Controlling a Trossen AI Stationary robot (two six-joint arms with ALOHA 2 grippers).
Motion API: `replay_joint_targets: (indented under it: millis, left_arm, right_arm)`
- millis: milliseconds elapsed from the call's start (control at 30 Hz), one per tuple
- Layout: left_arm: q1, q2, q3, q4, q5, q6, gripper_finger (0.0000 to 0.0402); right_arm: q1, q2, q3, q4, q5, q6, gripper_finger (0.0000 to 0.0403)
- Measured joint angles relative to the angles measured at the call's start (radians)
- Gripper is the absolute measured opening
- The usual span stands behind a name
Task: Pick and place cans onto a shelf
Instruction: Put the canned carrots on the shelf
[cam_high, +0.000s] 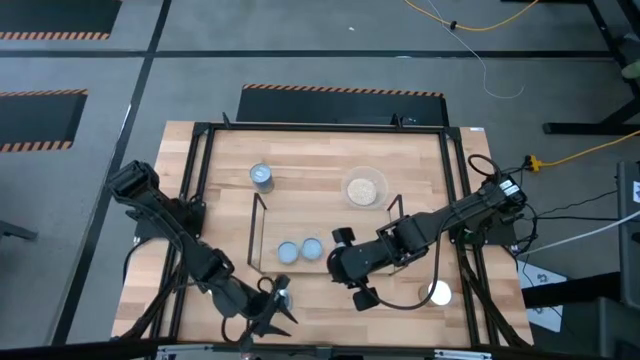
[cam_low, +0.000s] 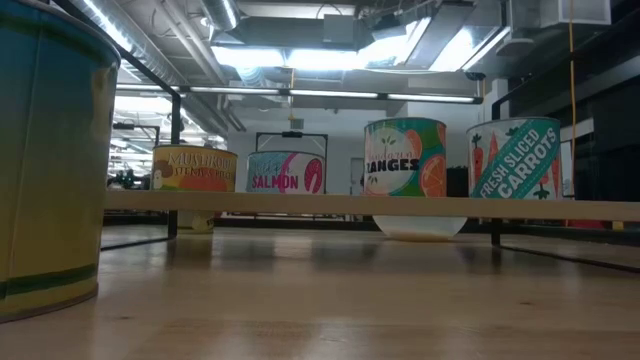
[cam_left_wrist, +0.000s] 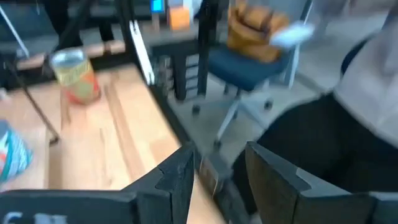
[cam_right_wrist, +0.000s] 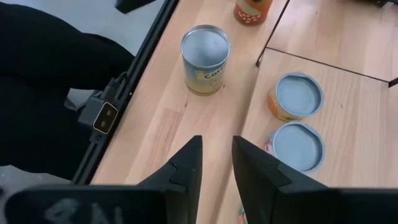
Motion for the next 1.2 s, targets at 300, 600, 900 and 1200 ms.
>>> replay_joint_targets:
  millis: [300,600,900,1200]
  left_arm:
    - [-0.008,0.000,0.162,-0.472,-0.051,-0.065,0.0136]
    - [-0.048,0.035,0.165,-0.650,-0.048,-0.106,0.0135]
    - [-0.060,0.120,0.165,-0.666,-0.061,-0.106,0.0135]
    - [-0.060,0.141,0.165,-0.681,-0.119,-0.106,0.0135]
  right_arm:
    - [0.000,0.000,0.000,-0.008,0.000,0.000,0.0092]
    - [0.000,0.000,0.000,-0.007,0.000,0.001,0.0092]
    - [0.000,0.000,0.000,-0.007,0.000,0.026,0.0092]
    - [0.000,0.000,0.000,-0.007,0.000,0.026,0.0092]
